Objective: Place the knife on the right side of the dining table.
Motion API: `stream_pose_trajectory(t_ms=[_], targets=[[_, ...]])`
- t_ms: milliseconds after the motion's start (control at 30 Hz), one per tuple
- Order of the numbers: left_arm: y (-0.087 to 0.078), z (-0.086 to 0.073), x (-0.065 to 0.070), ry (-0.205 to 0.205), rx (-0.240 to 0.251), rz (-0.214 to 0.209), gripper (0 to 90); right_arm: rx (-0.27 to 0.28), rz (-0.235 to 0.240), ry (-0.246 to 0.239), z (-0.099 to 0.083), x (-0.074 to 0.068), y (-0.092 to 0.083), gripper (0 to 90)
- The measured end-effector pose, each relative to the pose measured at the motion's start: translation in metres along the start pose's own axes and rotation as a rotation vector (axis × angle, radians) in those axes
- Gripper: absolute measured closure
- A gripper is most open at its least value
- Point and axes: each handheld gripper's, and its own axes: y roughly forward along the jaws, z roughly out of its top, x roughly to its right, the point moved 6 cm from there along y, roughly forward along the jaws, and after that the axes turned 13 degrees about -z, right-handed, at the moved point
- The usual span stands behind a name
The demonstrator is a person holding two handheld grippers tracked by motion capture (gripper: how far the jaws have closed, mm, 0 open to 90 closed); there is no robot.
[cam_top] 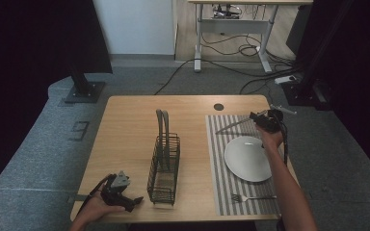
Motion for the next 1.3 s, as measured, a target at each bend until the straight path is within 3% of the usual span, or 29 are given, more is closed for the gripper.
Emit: stream_pose_trajectory(t_ms=[800, 1300], targets=[[0.0, 0.0, 0.0, 0.0, 0.0, 0.0, 0.0, -0.072, -0.028, 0.029, -0.009, 0.01, 0.007, 52.2], [0.0, 0.0, 0.0, 0.0, 0.0, 0.0, 0.0, -0.115, -0.02, 0.1, -0.022, 0.023, 0.016, 49.4]])
